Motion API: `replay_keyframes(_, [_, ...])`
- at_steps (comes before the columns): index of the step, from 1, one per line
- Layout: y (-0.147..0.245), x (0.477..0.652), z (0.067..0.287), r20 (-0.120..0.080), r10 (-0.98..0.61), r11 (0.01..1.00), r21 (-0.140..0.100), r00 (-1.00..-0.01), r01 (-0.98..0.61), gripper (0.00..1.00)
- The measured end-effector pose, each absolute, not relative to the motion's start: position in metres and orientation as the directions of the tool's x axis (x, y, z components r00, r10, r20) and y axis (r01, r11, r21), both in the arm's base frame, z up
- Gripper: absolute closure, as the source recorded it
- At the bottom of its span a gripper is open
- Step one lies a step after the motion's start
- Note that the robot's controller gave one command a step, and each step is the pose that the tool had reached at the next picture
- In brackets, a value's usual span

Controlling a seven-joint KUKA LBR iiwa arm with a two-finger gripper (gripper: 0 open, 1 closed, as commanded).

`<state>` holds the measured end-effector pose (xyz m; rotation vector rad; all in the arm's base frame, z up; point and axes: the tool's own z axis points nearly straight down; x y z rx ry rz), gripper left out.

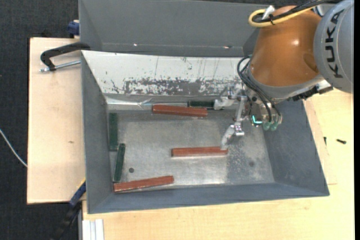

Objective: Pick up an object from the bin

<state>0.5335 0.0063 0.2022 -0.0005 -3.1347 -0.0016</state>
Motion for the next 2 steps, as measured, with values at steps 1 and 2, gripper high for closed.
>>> replay_keyframes(1, [0.006, 0.535, 0.206, -0.002, 0.001, 1.0, 0.001, -1.0, 0.001, 0.0])
replay_keyframes(2, [0.004, 0.536, 0.161, -0.006, -0.069, 0.998, 0.0, -0.998, -0.069, 0.0])
